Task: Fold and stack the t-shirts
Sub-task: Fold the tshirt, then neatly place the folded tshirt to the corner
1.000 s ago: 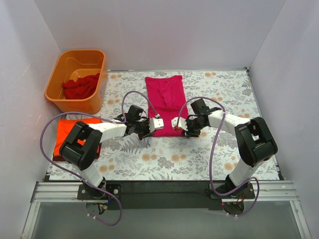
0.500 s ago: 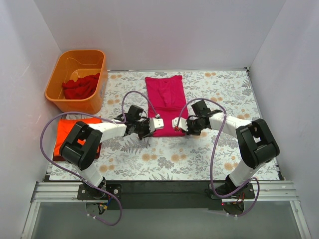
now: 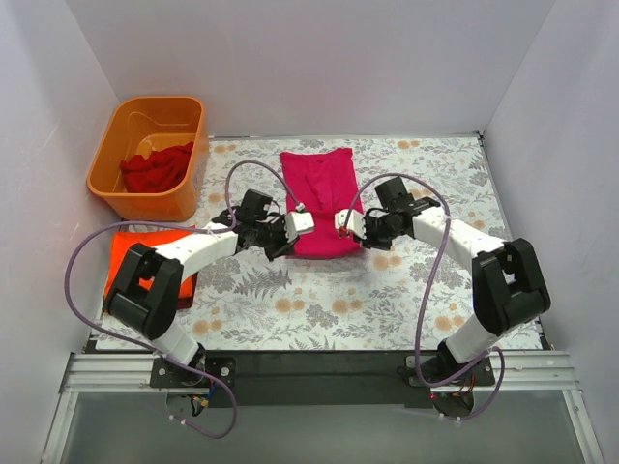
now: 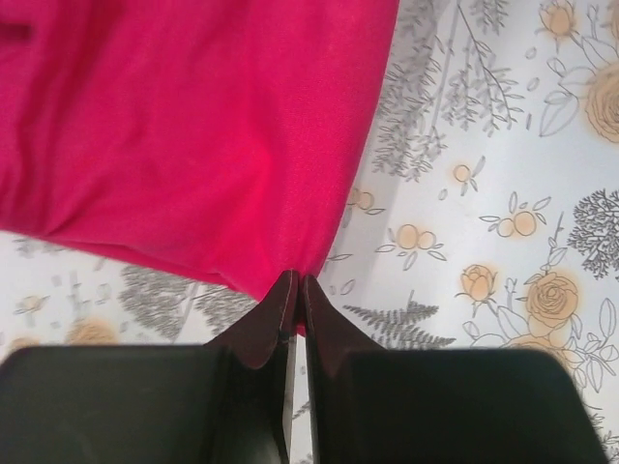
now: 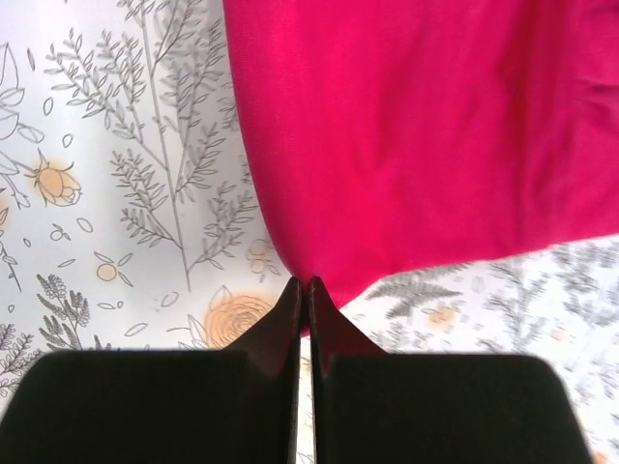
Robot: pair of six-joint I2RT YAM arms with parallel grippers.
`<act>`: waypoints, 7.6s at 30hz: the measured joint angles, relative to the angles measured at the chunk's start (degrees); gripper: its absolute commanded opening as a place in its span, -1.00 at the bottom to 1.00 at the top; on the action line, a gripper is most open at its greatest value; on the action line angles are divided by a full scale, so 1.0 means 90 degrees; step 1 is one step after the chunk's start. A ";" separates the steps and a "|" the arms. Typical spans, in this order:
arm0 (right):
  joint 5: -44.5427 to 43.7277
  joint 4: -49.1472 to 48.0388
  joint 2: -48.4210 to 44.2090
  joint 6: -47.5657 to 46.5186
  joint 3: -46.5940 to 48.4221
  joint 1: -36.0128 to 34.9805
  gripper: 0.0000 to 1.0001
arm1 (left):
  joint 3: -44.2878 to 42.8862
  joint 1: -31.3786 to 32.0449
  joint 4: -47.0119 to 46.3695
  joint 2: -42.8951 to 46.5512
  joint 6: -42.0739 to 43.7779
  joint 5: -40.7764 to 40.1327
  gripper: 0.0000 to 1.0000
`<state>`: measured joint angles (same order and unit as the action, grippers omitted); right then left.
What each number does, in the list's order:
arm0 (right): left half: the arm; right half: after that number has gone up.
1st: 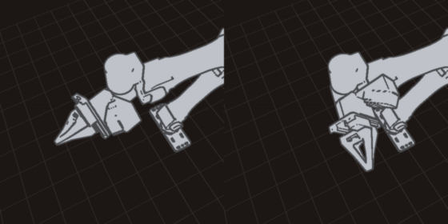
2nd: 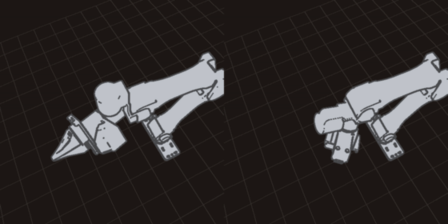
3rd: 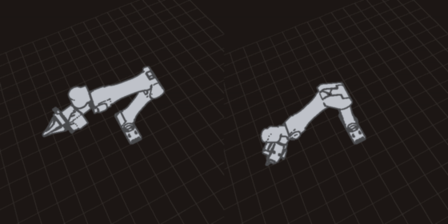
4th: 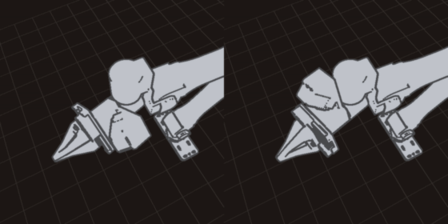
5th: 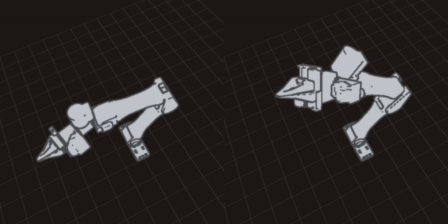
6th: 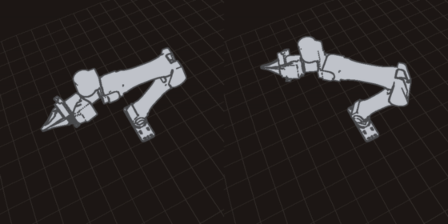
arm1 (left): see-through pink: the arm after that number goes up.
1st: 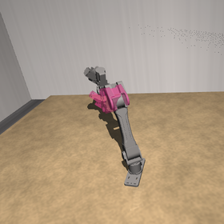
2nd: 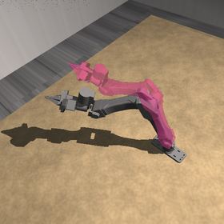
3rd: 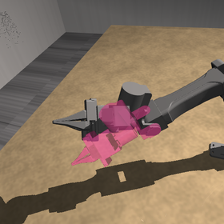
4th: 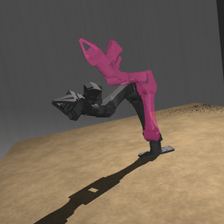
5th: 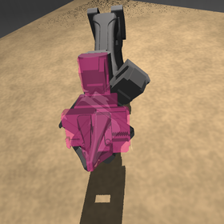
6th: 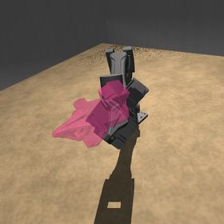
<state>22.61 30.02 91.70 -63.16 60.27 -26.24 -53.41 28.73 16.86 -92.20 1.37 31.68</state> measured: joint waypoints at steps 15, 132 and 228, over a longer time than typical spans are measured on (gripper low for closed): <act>0.0022 0.1027 -0.1872 0.0614 -0.0634 -0.0646 -0.97 | 0.0449 0.0566 0.0872 0.1868 -0.0041 0.0350 -1.00; 0.3767 0.2018 0.5180 0.4687 0.5838 0.1370 -0.10 | -0.2776 -0.1506 -0.1732 -0.3582 -0.8228 0.1950 -0.10; -0.1503 -0.1571 0.2642 0.4974 0.2319 -0.3463 -0.12 | 0.0024 -0.3009 0.2956 0.1875 -0.6941 -0.0935 0.29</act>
<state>9.08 15.88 115.48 -18.39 81.14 -57.41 -53.19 1.65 43.46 -75.33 -61.10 23.27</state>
